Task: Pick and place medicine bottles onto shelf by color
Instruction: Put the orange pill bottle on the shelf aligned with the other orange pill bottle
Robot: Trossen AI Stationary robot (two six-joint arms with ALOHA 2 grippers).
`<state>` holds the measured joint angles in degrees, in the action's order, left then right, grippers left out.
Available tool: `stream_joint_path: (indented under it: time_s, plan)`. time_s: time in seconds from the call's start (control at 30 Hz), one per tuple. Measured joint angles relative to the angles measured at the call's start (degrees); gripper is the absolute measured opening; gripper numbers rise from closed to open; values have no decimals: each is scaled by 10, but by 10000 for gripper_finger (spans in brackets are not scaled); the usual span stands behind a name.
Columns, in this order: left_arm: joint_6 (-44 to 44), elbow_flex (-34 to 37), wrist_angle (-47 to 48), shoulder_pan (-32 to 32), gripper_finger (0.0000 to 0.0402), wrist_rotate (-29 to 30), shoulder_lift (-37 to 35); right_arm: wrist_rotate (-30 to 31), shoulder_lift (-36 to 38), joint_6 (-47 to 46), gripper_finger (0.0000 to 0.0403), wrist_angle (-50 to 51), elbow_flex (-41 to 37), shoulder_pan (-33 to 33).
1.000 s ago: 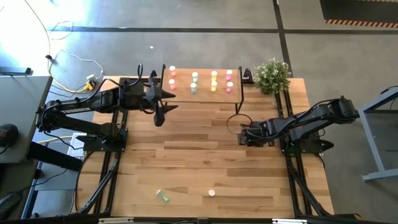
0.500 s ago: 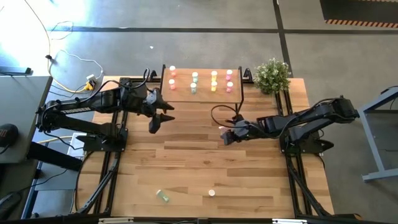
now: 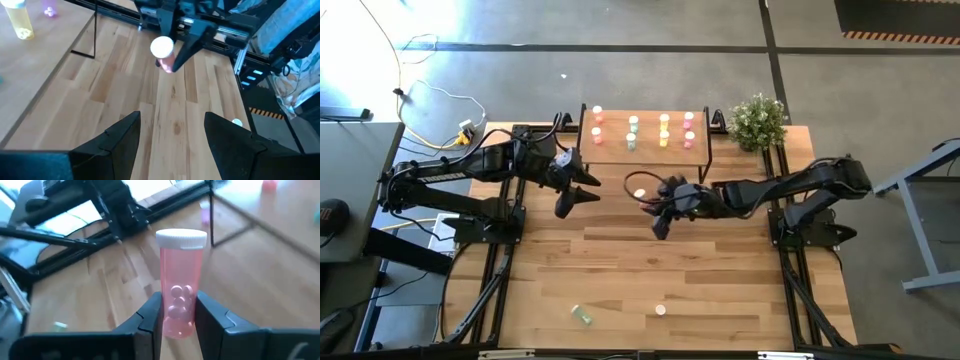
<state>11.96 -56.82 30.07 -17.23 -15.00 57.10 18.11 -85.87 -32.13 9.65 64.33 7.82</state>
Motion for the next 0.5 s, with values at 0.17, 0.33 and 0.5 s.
stream_joint_path:
  time_s: [0.17,0.33,0.5]
  plan:
    - [9,0,-1,0,211,-11,0,0,-42,128,74,-3,60,-19]
    - [-17,0,-11,0,211,-5,0,-11,-77,193,74,-24,105,-38]
    - [-26,0,-17,0,211,-2,0,-23,-92,235,74,-52,134,-41]
